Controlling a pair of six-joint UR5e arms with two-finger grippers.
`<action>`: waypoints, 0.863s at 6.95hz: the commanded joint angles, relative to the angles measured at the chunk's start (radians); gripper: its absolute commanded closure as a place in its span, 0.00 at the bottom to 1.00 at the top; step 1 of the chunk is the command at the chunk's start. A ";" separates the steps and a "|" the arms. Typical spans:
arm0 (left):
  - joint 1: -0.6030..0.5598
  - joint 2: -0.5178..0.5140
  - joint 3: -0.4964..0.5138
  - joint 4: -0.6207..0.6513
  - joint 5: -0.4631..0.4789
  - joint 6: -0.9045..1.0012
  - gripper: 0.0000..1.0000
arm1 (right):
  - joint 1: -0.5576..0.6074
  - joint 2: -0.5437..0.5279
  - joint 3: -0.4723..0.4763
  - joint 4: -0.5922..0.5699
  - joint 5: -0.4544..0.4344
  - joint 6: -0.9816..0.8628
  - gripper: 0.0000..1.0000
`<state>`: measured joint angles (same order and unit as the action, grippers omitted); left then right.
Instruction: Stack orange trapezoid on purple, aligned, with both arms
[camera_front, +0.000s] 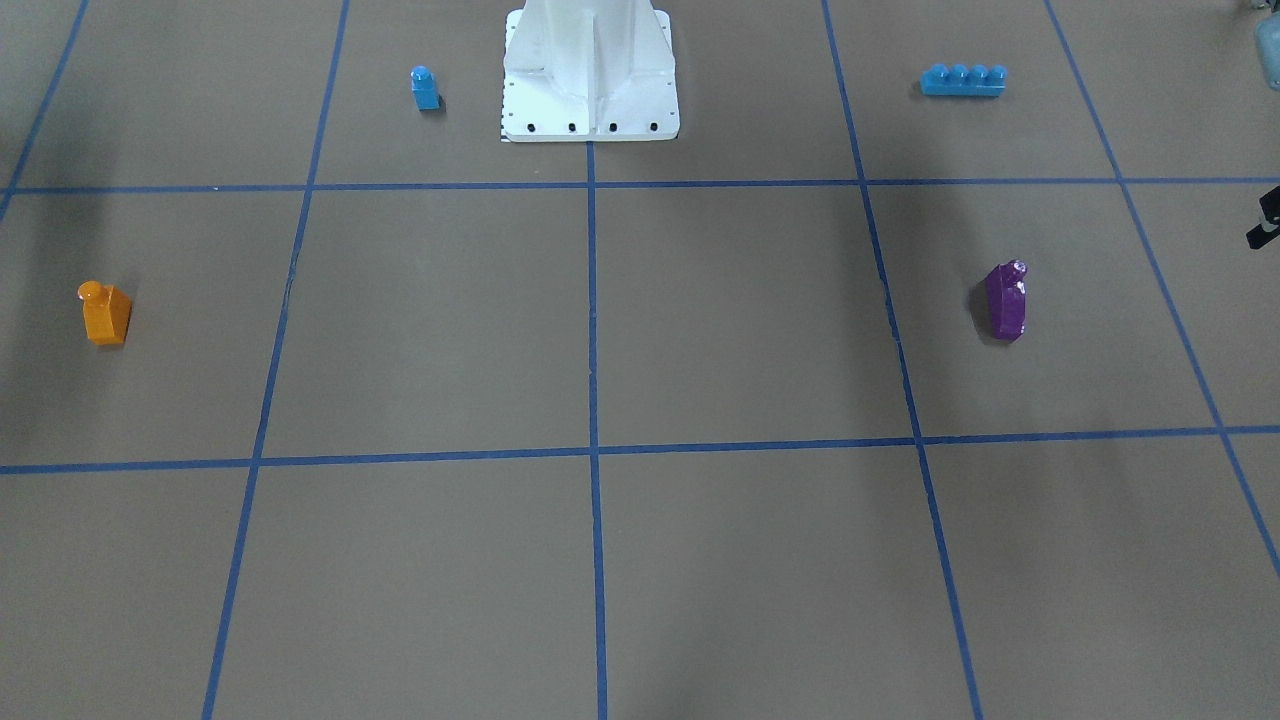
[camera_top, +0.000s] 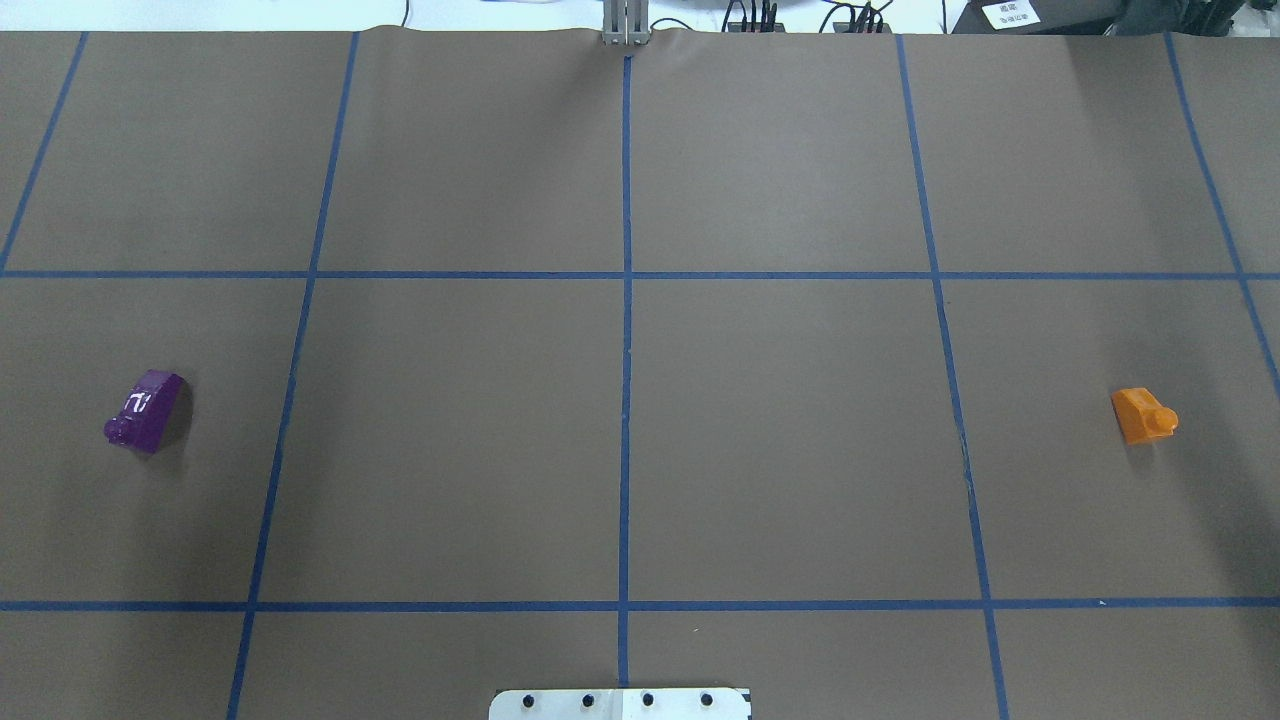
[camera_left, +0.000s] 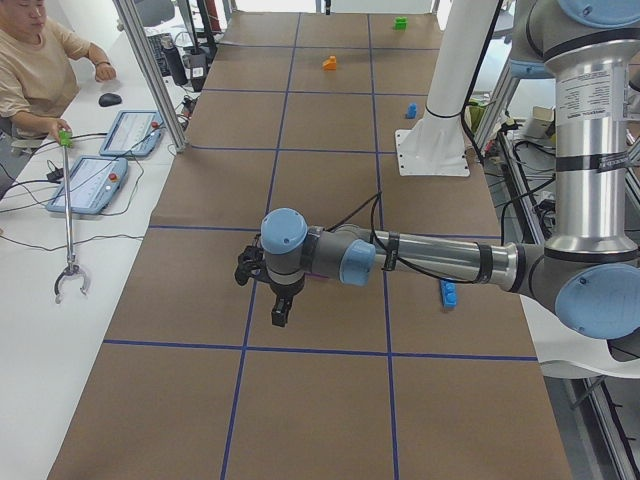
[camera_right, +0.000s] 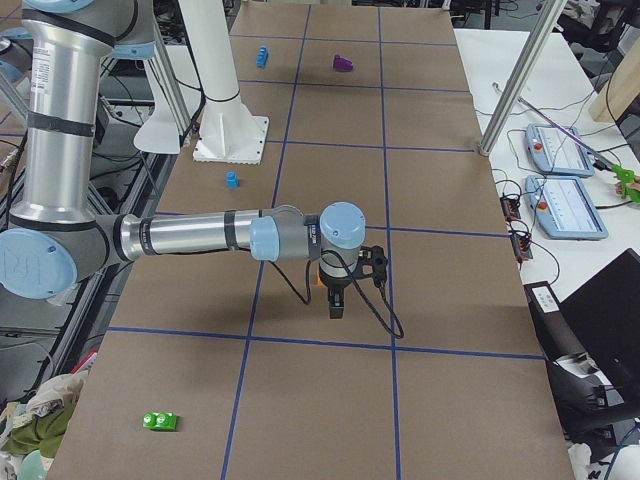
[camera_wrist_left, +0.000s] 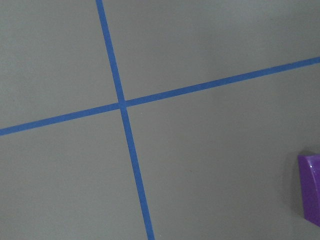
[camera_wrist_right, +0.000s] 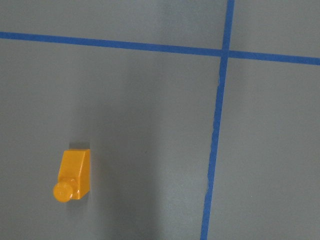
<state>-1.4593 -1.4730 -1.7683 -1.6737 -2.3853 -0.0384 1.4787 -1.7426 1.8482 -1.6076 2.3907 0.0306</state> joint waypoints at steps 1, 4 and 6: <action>-0.001 0.008 -0.016 0.038 -0.017 0.005 0.00 | 0.000 0.000 -0.001 0.002 -0.005 0.002 0.00; -0.001 0.011 0.004 0.035 -0.009 0.000 0.00 | 0.000 0.006 -0.018 0.002 -0.004 -0.003 0.00; -0.001 0.022 0.006 0.023 -0.025 0.003 0.00 | 0.000 0.011 -0.020 0.002 -0.002 0.003 0.00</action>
<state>-1.4613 -1.4585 -1.7625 -1.6454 -2.4055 -0.0371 1.4787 -1.7342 1.8307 -1.6061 2.3870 0.0313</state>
